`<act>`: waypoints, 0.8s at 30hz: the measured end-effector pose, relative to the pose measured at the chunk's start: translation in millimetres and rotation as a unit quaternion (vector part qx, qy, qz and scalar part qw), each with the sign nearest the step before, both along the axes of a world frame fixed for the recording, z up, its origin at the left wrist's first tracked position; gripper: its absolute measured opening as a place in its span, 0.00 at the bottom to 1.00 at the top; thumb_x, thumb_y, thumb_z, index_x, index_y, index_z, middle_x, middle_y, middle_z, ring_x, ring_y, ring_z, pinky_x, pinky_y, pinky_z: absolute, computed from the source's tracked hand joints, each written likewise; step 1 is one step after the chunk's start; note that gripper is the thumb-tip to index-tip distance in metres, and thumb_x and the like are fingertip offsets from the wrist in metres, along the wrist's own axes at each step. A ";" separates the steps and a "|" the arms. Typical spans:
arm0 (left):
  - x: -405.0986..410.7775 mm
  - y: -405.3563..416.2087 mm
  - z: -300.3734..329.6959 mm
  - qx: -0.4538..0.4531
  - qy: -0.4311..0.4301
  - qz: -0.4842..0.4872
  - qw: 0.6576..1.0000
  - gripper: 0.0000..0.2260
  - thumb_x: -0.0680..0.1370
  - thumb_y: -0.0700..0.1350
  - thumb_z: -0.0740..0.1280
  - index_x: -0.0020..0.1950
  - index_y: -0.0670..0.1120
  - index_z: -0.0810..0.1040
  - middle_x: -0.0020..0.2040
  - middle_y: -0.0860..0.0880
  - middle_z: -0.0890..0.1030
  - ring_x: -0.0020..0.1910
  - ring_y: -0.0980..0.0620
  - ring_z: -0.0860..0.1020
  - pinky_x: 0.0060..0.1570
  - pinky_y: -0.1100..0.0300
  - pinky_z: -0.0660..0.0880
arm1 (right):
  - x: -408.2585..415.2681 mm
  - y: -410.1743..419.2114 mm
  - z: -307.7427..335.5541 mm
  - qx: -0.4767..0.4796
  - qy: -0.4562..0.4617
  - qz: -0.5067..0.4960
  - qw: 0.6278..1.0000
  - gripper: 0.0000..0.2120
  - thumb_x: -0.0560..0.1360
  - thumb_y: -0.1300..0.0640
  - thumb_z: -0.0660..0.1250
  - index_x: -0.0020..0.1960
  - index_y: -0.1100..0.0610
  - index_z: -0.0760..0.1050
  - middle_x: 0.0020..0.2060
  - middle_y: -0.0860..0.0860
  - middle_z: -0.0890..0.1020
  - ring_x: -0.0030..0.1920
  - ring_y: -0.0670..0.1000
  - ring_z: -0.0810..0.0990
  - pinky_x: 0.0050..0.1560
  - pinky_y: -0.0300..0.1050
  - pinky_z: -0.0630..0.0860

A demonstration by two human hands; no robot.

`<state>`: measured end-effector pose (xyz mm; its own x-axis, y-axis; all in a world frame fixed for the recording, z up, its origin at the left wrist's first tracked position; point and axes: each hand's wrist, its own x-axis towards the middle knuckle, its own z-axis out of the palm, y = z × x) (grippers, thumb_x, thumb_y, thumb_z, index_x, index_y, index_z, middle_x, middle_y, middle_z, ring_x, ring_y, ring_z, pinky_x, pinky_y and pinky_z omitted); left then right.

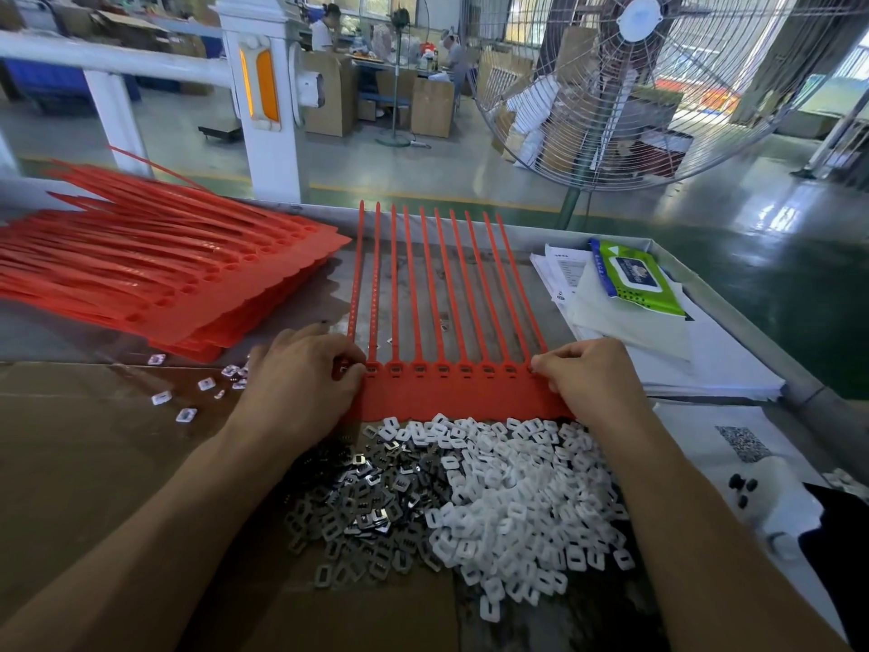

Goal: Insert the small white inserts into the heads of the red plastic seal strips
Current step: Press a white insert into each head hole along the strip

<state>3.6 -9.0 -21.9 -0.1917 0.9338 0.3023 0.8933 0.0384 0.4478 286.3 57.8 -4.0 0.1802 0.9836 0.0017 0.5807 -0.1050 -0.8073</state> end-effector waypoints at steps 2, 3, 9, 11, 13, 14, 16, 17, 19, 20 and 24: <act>-0.2 0.2 -0.1 0.000 -0.002 -0.001 1.000 0.07 0.79 0.54 0.67 0.55 0.58 0.83 0.53 0.59 0.76 0.59 0.51 0.72 0.61 0.46 0.63 | -0.1 0.4 0.1 -0.006 -0.003 0.002 1.000 0.09 0.75 0.53 0.75 0.37 0.52 0.83 0.21 0.43 0.79 0.21 0.38 0.75 0.30 0.39 0.68; -0.3 0.1 -0.1 0.000 -0.003 -0.002 1.000 0.07 0.79 0.54 0.67 0.54 0.58 0.83 0.53 0.59 0.76 0.59 0.51 0.72 0.62 0.46 0.63 | -0.4 0.8 0.3 -0.009 -0.006 0.002 1.000 0.08 0.75 0.53 0.75 0.37 0.52 0.83 0.21 0.43 0.79 0.22 0.39 0.75 0.30 0.39 0.68; -0.2 0.2 0.1 0.000 -0.005 -0.005 1.000 0.06 0.79 0.54 0.67 0.54 0.59 0.82 0.53 0.59 0.76 0.60 0.51 0.72 0.62 0.45 0.63 | -0.9 0.9 0.6 -0.006 -0.029 -0.003 1.000 0.09 0.74 0.52 0.77 0.37 0.51 0.81 0.30 0.48 0.83 0.31 0.46 0.79 0.31 0.40 0.68; -0.4 0.3 0.1 -0.001 -0.006 -0.005 1.000 0.06 0.79 0.54 0.67 0.54 0.59 0.82 0.52 0.59 0.76 0.60 0.51 0.72 0.62 0.45 0.63 | -0.2 0.4 0.7 -0.006 -0.028 -0.001 1.000 0.09 0.74 0.53 0.77 0.37 0.52 0.81 0.30 0.49 0.83 0.32 0.46 0.79 0.32 0.41 0.69; -0.3 0.3 0.1 0.000 -0.005 -0.005 1.000 0.07 0.79 0.54 0.67 0.54 0.59 0.83 0.52 0.59 0.75 0.59 0.50 0.72 0.62 0.45 0.63 | 0.4 0.5 0.8 -0.006 -0.029 -0.001 1.000 0.08 0.75 0.54 0.76 0.39 0.52 0.81 0.31 0.49 0.83 0.32 0.46 0.79 0.32 0.41 0.69; -0.1 0.4 0.0 0.003 -0.005 -0.004 1.000 0.06 0.78 0.53 0.67 0.53 0.59 0.83 0.51 0.59 0.75 0.59 0.50 0.72 0.61 0.46 0.63 | 0.5 0.4 0.9 -0.006 -0.029 0.000 1.000 0.07 0.75 0.54 0.76 0.40 0.52 0.82 0.32 0.49 0.83 0.33 0.46 0.79 0.32 0.41 0.69; 0.0 0.7 -0.2 0.008 -0.005 -0.003 1.000 0.06 0.78 0.53 0.68 0.53 0.58 0.83 0.49 0.59 0.76 0.58 0.50 0.73 0.60 0.46 0.64 | 0.7 0.0 0.8 -0.005 -0.031 0.002 1.000 0.05 0.75 0.55 0.76 0.41 0.52 0.82 0.32 0.50 0.83 0.34 0.47 0.80 0.34 0.41 0.70; 0.0 0.7 -0.2 0.008 -0.005 -0.003 1.000 0.06 0.78 0.53 0.68 0.53 0.58 0.83 0.49 0.59 0.76 0.58 0.50 0.73 0.60 0.46 0.64 | 0.5 -0.1 0.7 -0.005 -0.031 0.003 1.000 0.05 0.75 0.55 0.76 0.41 0.52 0.82 0.32 0.50 0.83 0.35 0.48 0.80 0.34 0.41 0.70; -0.1 0.5 -0.2 0.005 -0.003 -0.003 1.000 0.06 0.78 0.53 0.68 0.53 0.59 0.83 0.49 0.59 0.75 0.58 0.50 0.73 0.60 0.46 0.64 | 0.3 -0.5 0.6 -0.003 -0.033 0.004 0.999 0.06 0.75 0.55 0.76 0.40 0.52 0.82 0.33 0.50 0.83 0.35 0.48 0.81 0.34 0.42 0.70; -0.4 0.6 -0.3 0.005 -0.002 -0.004 1.000 0.06 0.78 0.54 0.67 0.53 0.59 0.83 0.49 0.59 0.75 0.58 0.50 0.73 0.60 0.46 0.64 | 0.0 -0.5 0.5 -0.001 -0.035 0.005 0.999 0.06 0.75 0.54 0.75 0.40 0.52 0.82 0.33 0.50 0.83 0.35 0.47 0.81 0.34 0.42 0.70; -1.0 0.5 0.0 0.004 -0.002 -0.009 1.000 0.07 0.78 0.54 0.67 0.53 0.59 0.83 0.50 0.59 0.76 0.58 0.51 0.73 0.60 0.45 0.65 | 0.9 0.2 -0.4 -0.002 -0.026 0.003 1.000 0.07 0.78 0.53 0.73 0.41 0.52 0.81 0.31 0.49 0.83 0.32 0.46 0.79 0.33 0.41 0.69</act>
